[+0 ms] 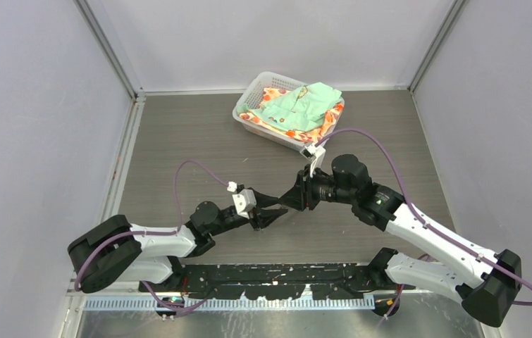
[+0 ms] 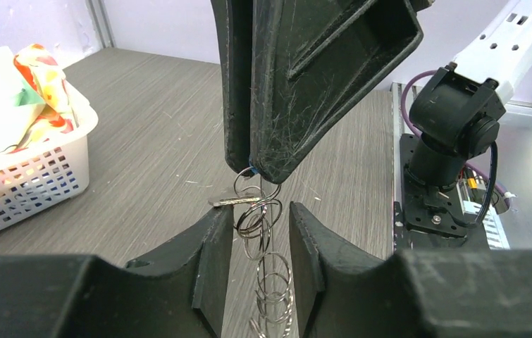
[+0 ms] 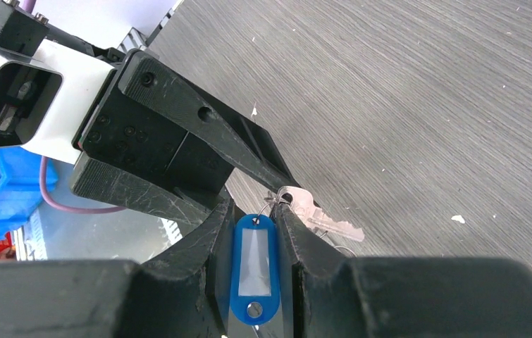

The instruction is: Remove the keys from the keyring

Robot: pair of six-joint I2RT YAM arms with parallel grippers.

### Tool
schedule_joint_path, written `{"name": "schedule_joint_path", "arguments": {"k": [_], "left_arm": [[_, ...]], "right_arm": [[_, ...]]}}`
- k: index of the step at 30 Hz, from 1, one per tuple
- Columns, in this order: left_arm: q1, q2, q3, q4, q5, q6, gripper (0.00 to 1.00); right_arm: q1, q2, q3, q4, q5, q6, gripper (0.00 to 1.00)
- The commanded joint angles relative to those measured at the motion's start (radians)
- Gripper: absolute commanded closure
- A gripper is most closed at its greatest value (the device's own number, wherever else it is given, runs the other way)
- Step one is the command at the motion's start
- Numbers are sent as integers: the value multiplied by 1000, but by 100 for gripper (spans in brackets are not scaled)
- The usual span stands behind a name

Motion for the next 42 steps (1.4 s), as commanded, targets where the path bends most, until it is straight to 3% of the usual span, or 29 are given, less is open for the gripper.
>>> {"name": "schedule_joint_path", "arguments": {"k": [1, 8, 19, 33, 42], "left_arm": [[-3, 23, 28, 80, 0, -8, 65], [-3, 37, 26, 77, 36, -7, 67], [-7, 88, 42, 89, -38, 1, 62], [-10, 112, 15, 148, -66, 29, 64], [-18, 132, 23, 161, -61, 44, 72]], "right_arm": [[8, -16, 37, 36, 23, -19, 99], [12, -23, 40, 25, 45, -25, 99], [76, -24, 46, 29, 180, -15, 99], [115, -21, 41, 65, 308, 8, 99], [120, -21, 43, 67, 306, 12, 99]]}}
